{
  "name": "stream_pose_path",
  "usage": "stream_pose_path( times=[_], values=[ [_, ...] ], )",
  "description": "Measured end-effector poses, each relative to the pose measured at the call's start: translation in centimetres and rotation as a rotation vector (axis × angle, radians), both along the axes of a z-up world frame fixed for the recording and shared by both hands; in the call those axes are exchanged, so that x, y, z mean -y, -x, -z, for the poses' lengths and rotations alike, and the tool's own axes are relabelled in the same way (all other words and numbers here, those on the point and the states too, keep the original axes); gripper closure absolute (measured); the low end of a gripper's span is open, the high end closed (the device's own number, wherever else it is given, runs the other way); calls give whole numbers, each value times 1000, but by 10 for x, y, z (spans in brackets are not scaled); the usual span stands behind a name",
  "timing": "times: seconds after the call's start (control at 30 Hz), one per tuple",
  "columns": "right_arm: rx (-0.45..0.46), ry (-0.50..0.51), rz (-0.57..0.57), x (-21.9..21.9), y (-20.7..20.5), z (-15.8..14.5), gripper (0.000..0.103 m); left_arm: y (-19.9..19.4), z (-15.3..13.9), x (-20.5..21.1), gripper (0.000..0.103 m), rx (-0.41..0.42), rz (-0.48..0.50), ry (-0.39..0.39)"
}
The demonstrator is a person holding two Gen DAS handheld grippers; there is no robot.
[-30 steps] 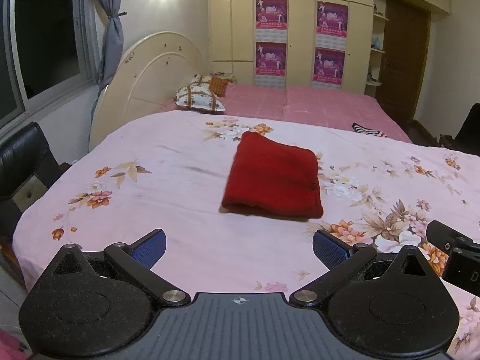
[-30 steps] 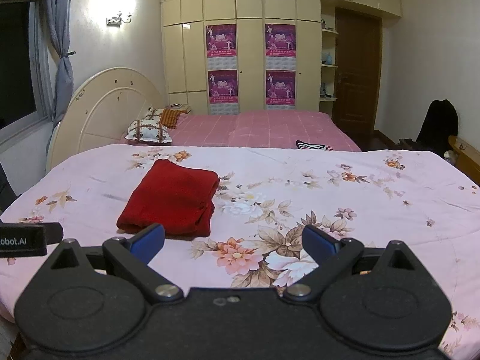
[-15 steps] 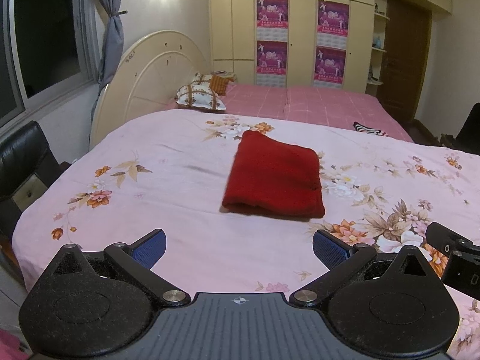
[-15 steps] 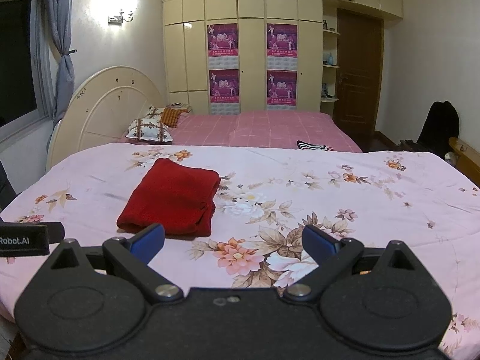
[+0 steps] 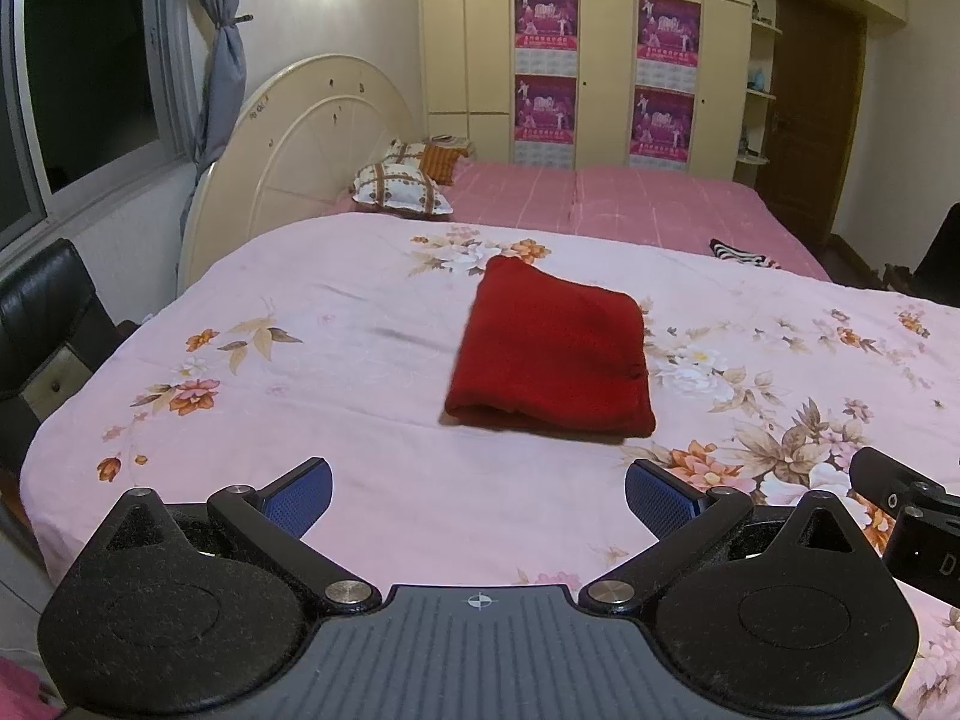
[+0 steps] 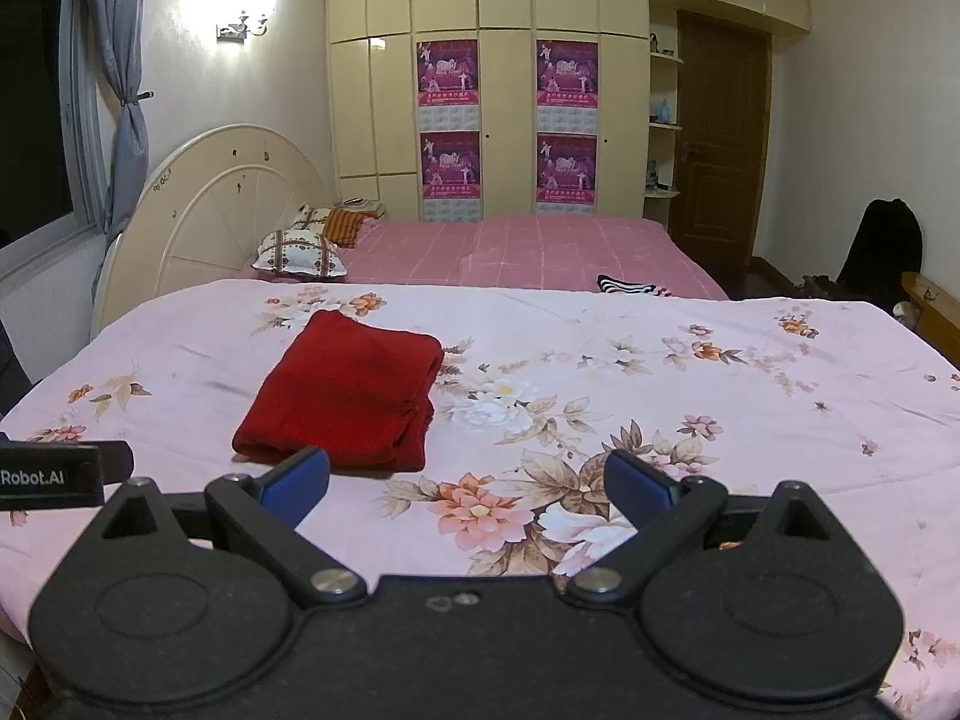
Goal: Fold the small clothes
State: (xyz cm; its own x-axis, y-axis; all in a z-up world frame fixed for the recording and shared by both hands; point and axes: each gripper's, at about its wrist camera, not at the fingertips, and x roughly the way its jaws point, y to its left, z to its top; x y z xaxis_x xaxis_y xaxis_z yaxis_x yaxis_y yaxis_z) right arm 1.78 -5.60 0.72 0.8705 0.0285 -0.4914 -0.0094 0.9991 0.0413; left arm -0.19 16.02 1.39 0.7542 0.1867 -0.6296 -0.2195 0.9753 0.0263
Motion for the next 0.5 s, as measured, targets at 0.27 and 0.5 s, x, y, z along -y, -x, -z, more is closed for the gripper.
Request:
stream_pose_path(
  times=[0.27,0.5],
  values=[
    [-15,1,-2,-3,-12,4,5,-12,5,-3,0,-6,2,4],
    [-34,-1,-4,-5,-24,8,5,-25,10,-5,0,5,19,20]
  ],
)
